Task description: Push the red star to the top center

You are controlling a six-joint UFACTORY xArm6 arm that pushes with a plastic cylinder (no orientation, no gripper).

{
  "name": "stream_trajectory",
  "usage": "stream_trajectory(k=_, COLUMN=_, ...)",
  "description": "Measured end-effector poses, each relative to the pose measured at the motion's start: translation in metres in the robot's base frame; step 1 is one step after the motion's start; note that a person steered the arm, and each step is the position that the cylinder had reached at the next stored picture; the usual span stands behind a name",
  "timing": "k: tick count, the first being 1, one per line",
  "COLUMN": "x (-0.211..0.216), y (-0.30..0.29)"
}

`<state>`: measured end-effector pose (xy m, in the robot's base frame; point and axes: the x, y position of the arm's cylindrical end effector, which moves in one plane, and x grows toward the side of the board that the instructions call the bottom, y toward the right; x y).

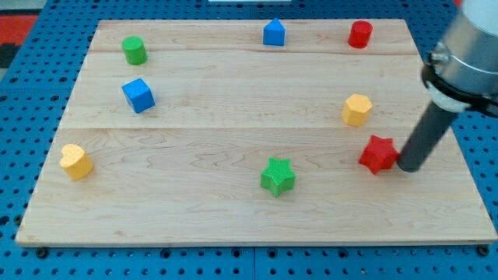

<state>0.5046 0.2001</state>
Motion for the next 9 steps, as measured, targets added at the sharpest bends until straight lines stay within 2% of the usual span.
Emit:
stream_trajectory(k=2, x=-0.027, y=-0.043)
stream_trajectory(k=3, x=-0.027, y=-0.044)
stream_trajectory(k=5, x=0.013, y=-0.042)
stream_trajectory(k=6, x=0.011, y=-0.056)
stream_trajectory(k=8, x=-0.009, y=-0.115)
stream_trajectory(k=9, x=-0.020, y=-0.125)
